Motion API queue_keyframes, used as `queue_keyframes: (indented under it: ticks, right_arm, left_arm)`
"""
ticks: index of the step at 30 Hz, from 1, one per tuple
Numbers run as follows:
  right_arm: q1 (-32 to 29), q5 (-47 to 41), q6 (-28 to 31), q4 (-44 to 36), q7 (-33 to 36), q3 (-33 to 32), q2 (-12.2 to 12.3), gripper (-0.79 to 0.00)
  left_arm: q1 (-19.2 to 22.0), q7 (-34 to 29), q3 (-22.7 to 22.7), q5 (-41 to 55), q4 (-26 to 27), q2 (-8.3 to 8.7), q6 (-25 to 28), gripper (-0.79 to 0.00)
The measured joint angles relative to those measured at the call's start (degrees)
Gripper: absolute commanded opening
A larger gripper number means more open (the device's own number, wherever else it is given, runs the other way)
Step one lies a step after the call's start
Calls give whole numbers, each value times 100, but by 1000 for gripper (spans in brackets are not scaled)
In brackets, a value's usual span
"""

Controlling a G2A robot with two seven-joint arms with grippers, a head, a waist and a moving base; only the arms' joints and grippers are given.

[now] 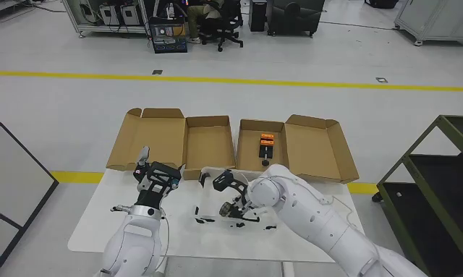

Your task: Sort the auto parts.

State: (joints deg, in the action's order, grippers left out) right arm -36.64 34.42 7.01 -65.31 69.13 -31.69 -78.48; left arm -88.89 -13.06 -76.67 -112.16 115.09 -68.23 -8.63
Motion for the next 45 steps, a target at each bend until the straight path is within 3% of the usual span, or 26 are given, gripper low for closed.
queue_keyframes:
  ticks: [3,11,14,25,27,28,29,37,41,45]
  right_arm:
    - [15,107,-136,23,121,69,-34,-308]
    - [124,238,-392,278,291,254,-189,-320]
    - [171,226,-377,370,260,285,-245,-394]
    - [380,105,-260,880,152,341,-460,-413]
    - [412,104,-257,978,143,379,-512,-462]
    - [425,104,-253,1015,138,393,-533,-597]
    - [437,104,-248,1048,134,406,-553,-785]
    - [358,115,54,748,-12,268,-528,-785]
    - [173,158,242,301,-165,-107,-323,-785]
    - [-278,377,458,-631,-361,-687,-1,-785]
  left_arm:
    - [0,0,0,0,0,0,0,0]
    - [0,0,0,0,0,0,0,0]
    - [0,0,0,0,0,0,0,0]
    - [0,0,0,0,0,0,0,0]
    - [0,0,0,0,0,0,0,0]
    - [0,0,0,0,0,0,0,0]
    - [0,0,0,0,0,0,0,0]
    - [0,0,0,0,0,0,0,0]
    - [0,0,0,0,0,0,0,0]
    - [0,0,0,0,0,0,0,0]
